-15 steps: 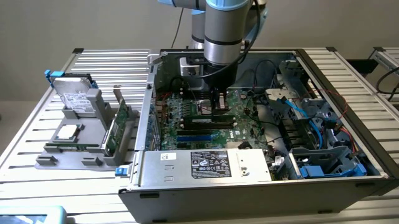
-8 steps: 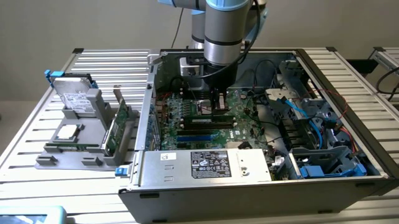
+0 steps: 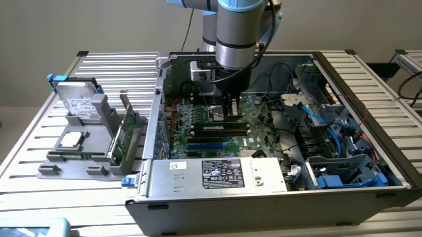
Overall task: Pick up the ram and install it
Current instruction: 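Insert the ram into the slot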
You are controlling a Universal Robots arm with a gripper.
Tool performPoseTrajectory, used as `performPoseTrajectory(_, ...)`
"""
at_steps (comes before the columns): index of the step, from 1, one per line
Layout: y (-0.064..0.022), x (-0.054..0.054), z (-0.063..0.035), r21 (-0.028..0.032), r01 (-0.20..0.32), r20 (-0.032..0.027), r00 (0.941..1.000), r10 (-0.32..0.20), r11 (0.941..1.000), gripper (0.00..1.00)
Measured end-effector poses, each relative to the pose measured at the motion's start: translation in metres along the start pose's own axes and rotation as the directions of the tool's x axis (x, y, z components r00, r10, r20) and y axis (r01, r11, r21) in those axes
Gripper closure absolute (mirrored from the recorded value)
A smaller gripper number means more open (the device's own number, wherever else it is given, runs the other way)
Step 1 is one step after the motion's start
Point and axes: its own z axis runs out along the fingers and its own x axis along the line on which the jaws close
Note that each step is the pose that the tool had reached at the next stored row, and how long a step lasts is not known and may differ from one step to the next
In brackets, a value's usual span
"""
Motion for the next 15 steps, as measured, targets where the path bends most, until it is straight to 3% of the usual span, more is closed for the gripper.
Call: performPoseTrajectory(15,0.0005,0.0001,0.0001,0.0044,0.003,-0.0001,1.0,-0.003,1.0,0.86)
